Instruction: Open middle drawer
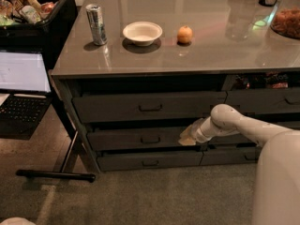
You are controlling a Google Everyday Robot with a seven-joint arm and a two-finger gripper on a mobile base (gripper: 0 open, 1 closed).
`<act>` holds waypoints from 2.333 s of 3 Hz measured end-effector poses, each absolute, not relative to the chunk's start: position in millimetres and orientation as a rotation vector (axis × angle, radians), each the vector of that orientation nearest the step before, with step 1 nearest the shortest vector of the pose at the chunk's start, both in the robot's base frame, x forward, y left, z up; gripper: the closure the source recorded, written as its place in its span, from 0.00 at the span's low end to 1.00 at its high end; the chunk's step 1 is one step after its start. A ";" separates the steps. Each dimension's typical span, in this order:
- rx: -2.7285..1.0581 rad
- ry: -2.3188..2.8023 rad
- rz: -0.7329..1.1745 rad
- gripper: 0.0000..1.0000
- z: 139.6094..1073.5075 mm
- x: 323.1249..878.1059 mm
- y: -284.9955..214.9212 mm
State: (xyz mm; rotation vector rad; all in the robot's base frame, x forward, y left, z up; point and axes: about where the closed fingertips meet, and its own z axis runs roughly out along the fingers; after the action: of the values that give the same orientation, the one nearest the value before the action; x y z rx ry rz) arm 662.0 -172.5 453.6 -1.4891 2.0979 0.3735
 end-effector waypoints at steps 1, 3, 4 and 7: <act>-1.484 2.090 0.370 0.87 456.3 662.3 -175.0; -1.530 2.062 0.285 0.64 455.7 662.5 -182.8; -1.530 2.062 0.285 0.41 455.6 662.5 -182.8; -1.537 2.061 0.296 0.00 450.3 664.0 -175.8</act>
Offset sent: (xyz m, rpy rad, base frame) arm 0.0047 -0.0140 0.0187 -0.0142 -0.0796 0.0011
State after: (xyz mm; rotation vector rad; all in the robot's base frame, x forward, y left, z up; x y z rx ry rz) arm 664.0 -175.8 450.3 -1.5366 2.0607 0.2959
